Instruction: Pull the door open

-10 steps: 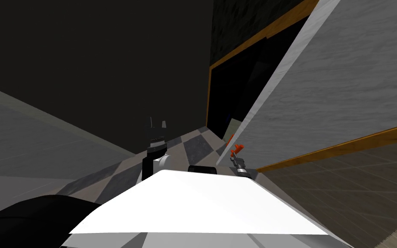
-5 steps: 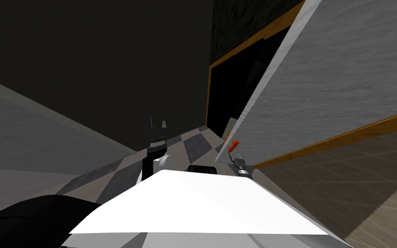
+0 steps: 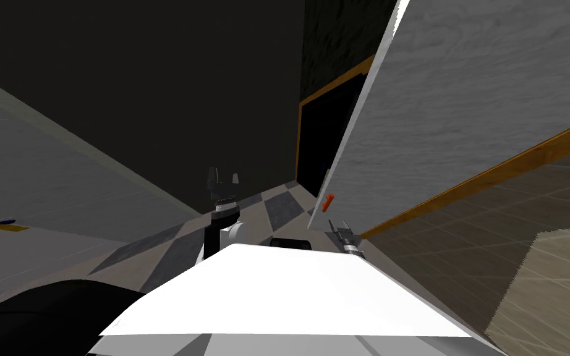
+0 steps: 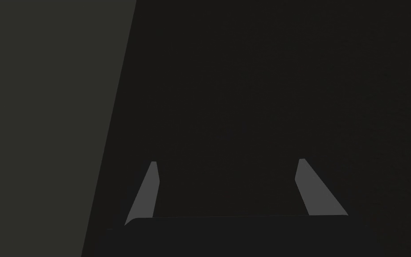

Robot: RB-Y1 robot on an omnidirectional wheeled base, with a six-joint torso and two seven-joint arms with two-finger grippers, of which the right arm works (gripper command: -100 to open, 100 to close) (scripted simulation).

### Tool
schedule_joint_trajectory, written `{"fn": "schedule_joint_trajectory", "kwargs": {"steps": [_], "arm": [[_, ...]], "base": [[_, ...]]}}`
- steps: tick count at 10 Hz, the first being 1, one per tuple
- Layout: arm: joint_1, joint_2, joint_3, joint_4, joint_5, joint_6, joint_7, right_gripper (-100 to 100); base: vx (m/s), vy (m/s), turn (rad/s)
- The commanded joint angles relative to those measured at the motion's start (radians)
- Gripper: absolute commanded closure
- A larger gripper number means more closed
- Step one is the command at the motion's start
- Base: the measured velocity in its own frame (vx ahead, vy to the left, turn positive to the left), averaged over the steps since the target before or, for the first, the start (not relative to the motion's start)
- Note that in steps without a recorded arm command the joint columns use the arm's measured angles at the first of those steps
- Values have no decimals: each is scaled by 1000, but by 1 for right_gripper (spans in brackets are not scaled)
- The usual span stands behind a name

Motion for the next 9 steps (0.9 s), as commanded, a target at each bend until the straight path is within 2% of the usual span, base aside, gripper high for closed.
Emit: {"fn": "schedule_joint_trajectory", "kwargs": {"steps": [1,3,9], "arm": [[-38,16,-9,38,-20,7,21,-100],[-93,40,-24,82,-48,21,52,-100],[-288,119,-73,231,-147,68,154,-100]], "base": [[-23,-61,195],[-4,-72,179],[-29,-85,194]]}}
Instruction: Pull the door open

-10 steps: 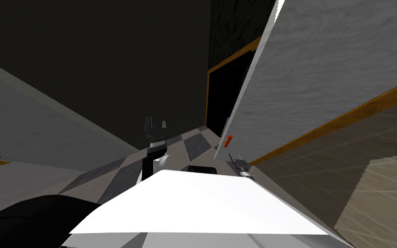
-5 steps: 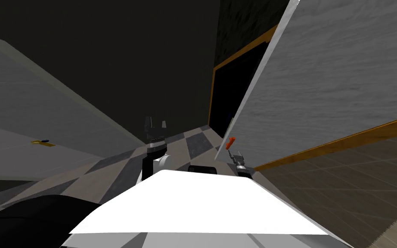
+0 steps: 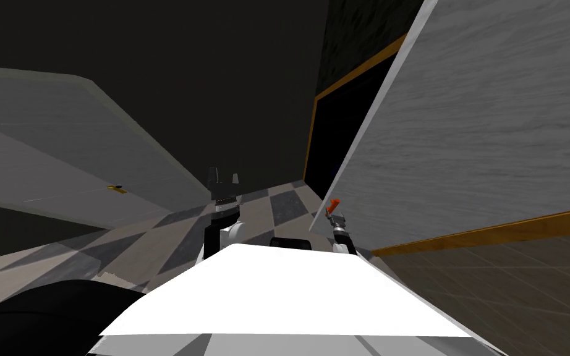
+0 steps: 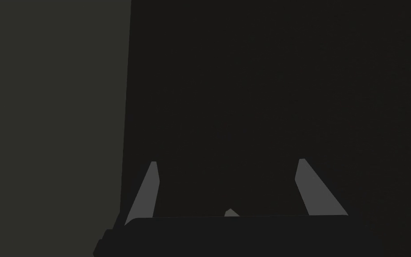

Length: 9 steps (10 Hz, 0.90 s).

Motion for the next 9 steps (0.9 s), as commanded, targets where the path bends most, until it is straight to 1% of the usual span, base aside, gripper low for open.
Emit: {"fn": "schedule_joint_trajectory", "kwargs": {"steps": [1,3,4,5,9], "arm": [[-50,16,-12,39,-25,16,24,-100],[-87,33,-22,70,-46,25,45,-100],[-81,28,-18,72,-38,17,35,-100],[-81,28,-18,72,-38,17,35,100],[-81,28,-18,72,-38,17,35,100]], "base": [[-37,-67,172],[-23,-60,136],[-7,-25,26],[1,3,-24],[2,6,-2]]}}
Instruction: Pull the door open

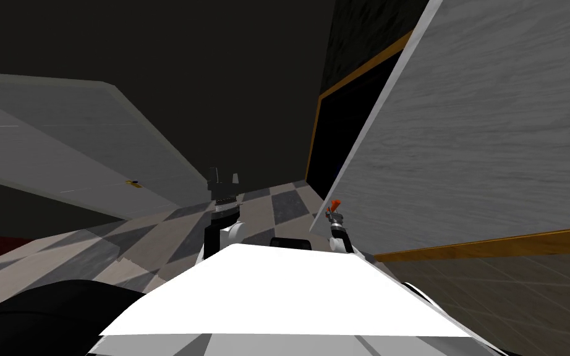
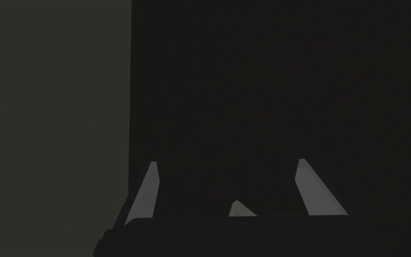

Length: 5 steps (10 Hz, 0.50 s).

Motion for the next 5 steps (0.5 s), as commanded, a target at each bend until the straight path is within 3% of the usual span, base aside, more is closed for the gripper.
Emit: {"fn": "schedule_joint_trajectory", "kwargs": {"steps": [1,2,5], "arm": [[0,0,0,0,0,0,0,100],[7,-18,17,-5,8,-2,-23,100],[17,-42,40,-11,18,-5,-54,100]], "base": [[0,0,0],[-141,21,140],[-182,-4,93]]}}
